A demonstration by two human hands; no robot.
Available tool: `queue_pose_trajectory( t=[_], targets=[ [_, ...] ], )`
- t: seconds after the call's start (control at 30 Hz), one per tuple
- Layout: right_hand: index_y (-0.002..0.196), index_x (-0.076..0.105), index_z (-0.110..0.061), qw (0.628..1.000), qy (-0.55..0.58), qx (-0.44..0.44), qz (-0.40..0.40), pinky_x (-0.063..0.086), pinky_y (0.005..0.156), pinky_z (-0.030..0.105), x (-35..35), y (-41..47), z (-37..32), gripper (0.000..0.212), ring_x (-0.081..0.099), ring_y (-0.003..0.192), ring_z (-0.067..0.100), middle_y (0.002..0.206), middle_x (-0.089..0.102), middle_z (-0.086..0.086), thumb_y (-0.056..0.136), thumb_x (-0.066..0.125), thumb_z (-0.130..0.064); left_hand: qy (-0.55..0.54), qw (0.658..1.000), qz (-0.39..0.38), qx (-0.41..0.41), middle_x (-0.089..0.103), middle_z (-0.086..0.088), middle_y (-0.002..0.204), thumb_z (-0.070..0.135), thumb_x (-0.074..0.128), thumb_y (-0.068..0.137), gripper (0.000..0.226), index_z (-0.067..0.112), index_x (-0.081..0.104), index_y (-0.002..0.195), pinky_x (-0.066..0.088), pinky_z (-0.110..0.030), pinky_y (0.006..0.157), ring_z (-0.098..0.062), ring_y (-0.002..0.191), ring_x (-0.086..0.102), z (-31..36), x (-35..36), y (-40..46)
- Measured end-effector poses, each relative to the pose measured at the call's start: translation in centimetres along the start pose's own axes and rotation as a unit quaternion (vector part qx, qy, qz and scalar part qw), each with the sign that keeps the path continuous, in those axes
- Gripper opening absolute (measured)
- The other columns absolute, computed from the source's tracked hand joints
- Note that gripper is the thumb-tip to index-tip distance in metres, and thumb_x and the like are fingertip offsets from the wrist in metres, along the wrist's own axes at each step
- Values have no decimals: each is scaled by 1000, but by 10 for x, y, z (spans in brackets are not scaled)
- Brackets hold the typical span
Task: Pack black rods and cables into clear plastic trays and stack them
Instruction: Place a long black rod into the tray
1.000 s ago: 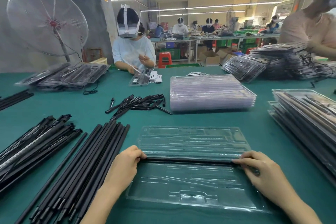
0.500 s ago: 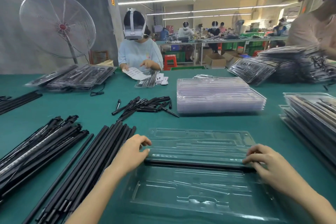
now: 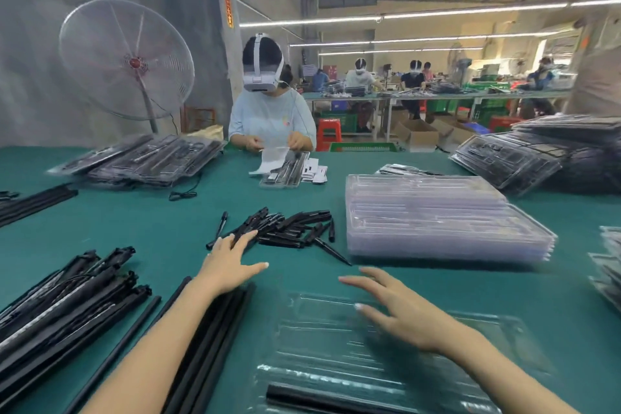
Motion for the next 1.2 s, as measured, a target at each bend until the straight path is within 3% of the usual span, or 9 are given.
queue_pose_trajectory(
  t=[0.13,0.4,0.5,0.6,0.73,0.83,0.93,1.03,1.2],
  targets=[
    [146,24,-44,1000,-10,20,-6,16,118,38,15,84,-18,51,13,145,24,159,9,7,98,42,-45,53,997,-54,2,-3,-3,161,65,53,85,77,52,7,146,6,-56,115,-27,147,-9,-3,4,28],
    [144,2,-57,993,-55,107,16,1,116,58,29,190,12,89,-15,144,40,159,-19,7,75,56,-74,52,996,-42,-54,-17,-1,159,82,56,66,97,63,-3,140,0,-75,105,-30,144,-21,-32,10,94],
    [141,-5,-61,985,-106,132,29,2,111,67,45,214,27,95,-14,144,42,157,-25,6,65,45,-88,57,994,-39,-79,-19,-5,159,89,56,50,111,66,-8,137,3,-76,103,-33,145,-19,-43,8,118],
    [140,-5,-63,979,-156,125,46,4,104,74,62,231,37,83,-5,145,41,160,-13,5,67,21,-93,46,995,-47,-72,-15,-6,160,92,56,41,114,70,-6,134,4,-76,103,-31,146,-15,-46,13,143],
    [144,7,-56,975,-186,116,39,3,103,75,66,237,44,74,2,146,38,161,4,2,77,15,-85,33,997,-69,7,7,2,160,94,53,46,93,76,13,129,-4,-70,107,-19,148,1,-31,35,150],
    [147,10,-49,979,-168,111,40,4,106,72,64,234,40,75,6,146,36,160,9,2,80,19,-83,14,996,-72,46,15,12,157,88,57,55,79,70,29,126,1,-62,112,-12,145,14,-24,36,146],
    [148,5,-42,986,-117,97,72,10,111,65,61,229,38,84,15,144,33,158,19,0,78,28,-83,-9,993,-57,99,25,13,153,66,66,75,67,51,37,134,19,-39,115,-10,140,29,-22,36,139],
    [142,2,-56,988,-109,74,87,13,111,61,58,225,37,77,22,141,30,153,29,1,75,29,-84,-20,991,-51,125,29,14,149,58,65,80,62,44,38,135,27,-23,102,-8,133,36,-19,38,127],
    [140,23,-58,988,-121,85,48,8,114,57,58,226,36,69,14,144,29,156,22,3,77,27,-84,10,990,-59,125,28,11,150,59,58,85,61,42,35,139,30,-29,107,-12,134,38,-18,36,114]
  ],
)
Point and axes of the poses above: each hand's wrist, its own y-axis towards the middle knuckle, its own x-axis out of the palm, z = x × y, the point moved 2 cm from there along y, towards the middle knuckle
